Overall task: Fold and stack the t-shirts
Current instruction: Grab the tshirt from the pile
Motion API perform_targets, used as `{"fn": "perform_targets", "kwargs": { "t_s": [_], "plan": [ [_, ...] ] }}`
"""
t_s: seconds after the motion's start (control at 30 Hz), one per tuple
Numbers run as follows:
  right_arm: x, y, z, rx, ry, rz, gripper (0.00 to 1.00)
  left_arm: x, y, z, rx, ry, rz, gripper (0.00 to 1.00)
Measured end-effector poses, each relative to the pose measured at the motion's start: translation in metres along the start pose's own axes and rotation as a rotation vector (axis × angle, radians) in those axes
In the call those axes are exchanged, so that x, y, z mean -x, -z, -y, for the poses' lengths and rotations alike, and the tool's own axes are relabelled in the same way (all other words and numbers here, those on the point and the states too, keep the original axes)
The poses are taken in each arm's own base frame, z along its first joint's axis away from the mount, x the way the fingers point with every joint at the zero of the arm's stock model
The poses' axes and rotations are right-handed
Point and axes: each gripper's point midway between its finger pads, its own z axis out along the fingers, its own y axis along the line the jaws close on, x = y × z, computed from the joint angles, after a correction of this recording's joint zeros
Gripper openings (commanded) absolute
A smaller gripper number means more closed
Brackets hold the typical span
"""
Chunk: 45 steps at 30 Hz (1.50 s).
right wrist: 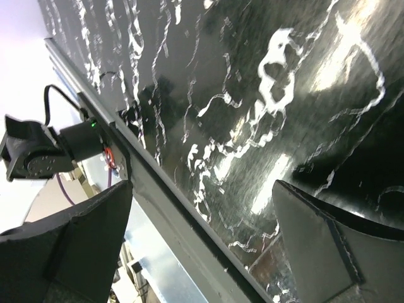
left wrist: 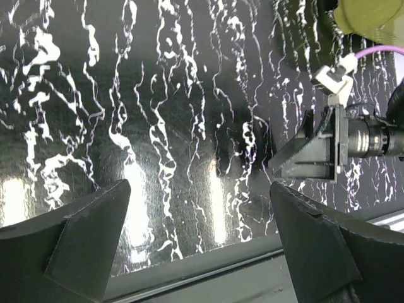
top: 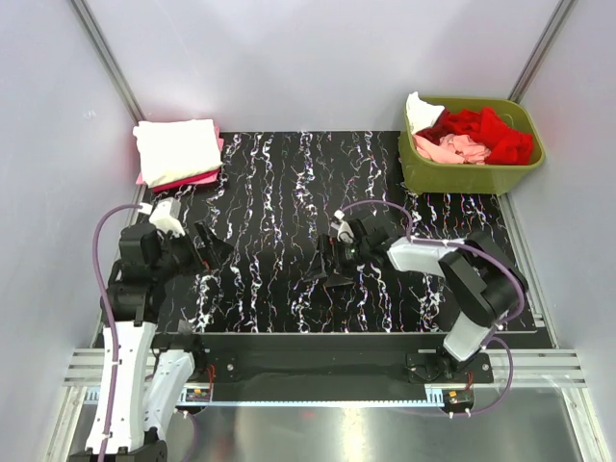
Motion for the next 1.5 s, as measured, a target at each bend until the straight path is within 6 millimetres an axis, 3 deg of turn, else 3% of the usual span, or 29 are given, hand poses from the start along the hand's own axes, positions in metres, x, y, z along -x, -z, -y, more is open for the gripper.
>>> {"fn": "perform_targets", "kwargs": {
  "t_s": [0.2, 0.3, 0.33, 0.43, 0.47, 0.5, 0.6, 0.7, 0.87, 0.93, 1.07, 1.17, 1.3, 1.5],
  "plan": [
    [-0.001, 0.026, -0.018, 0.021, 0.052, 0.075, 1.0, 0.014, 0.003, 0.009, -0.041, -0.029, 0.077, 0.99],
    [0.022, 0.054, -0.039, -0.011, 0.114, 0.189, 1.0, 0.011, -0.007, 0.004, -0.023, -0.002, 0.031, 0.99],
    [0.039, 0.071, -0.049, -0.033, 0.139, 0.25, 1.0, 0.01, -0.01, 0.001, -0.015, 0.006, 0.017, 0.99],
    [0.123, 0.149, -0.079, -0.091, 0.185, 0.533, 1.0, 0.007, -0.013, -0.005, 0.012, 0.022, 0.006, 0.99],
    [0.153, 0.184, -0.086, -0.112, 0.184, 0.633, 1.0, 0.008, -0.012, -0.006, 0.022, 0.022, 0.013, 0.99],
    [0.191, 0.231, -0.088, -0.154, 0.176, 0.765, 1.0, 0.009, -0.01, -0.007, 0.031, 0.02, 0.023, 0.99],
    [0.259, 0.34, -0.073, -0.321, 0.123, 1.023, 1.0, 0.012, -0.006, -0.012, 0.068, 0.01, 0.046, 0.99],
    [0.297, 0.395, -0.05, -0.465, 0.079, 1.124, 1.0, 0.012, -0.006, -0.015, 0.081, 0.006, 0.051, 0.99],
    [0.34, 0.421, 0.01, -0.633, -0.033, 1.103, 0.97, 0.013, -0.006, -0.016, 0.086, 0.002, 0.054, 0.99],
    [0.359, 0.424, 0.046, -0.67, -0.082, 1.076, 0.95, 0.013, -0.005, -0.016, 0.089, 0.002, 0.057, 0.99],
    [0.378, 0.406, 0.113, -0.709, -0.172, 0.988, 0.89, 0.015, -0.002, -0.015, 0.085, -0.005, 0.076, 0.99],
    [0.375, 0.381, 0.152, -0.711, -0.233, 0.902, 0.84, 0.016, 0.001, -0.013, 0.083, -0.01, 0.09, 0.99],
    [0.371, 0.371, 0.171, -0.68, -0.285, 0.867, 0.83, 0.017, 0.002, -0.014, 0.084, -0.011, 0.093, 0.99],
    [0.372, 0.413, 0.196, -0.68, -0.333, 0.954, 0.85, 0.017, 0.001, -0.014, 0.086, -0.01, 0.093, 0.99]
  ]
}}
